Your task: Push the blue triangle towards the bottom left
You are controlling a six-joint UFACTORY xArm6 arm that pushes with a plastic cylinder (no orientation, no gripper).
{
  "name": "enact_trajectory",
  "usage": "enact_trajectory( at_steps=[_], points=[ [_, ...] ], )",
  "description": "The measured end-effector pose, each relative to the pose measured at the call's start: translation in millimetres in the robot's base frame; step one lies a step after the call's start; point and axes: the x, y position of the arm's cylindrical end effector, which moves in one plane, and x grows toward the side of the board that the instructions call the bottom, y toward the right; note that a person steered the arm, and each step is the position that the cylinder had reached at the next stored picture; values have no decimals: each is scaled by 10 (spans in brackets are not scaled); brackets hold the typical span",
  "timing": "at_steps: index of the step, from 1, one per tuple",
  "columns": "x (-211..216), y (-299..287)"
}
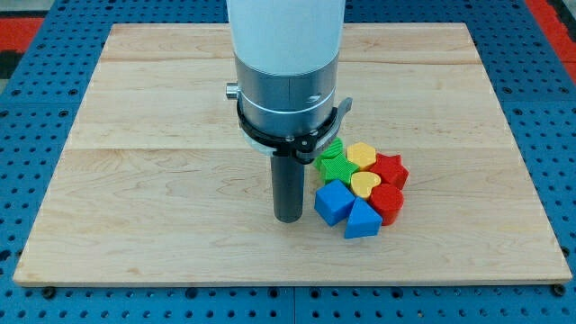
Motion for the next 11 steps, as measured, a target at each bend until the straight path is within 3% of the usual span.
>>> enact_trajectory(
  at_steps=[1,2,3,5,6,10,11],
  points=[
    [482,-130],
    [723,-333],
    [724,-102],
    [727,1985],
    [728,2265],
    [726,2272],
    [427,2380]
  ],
)
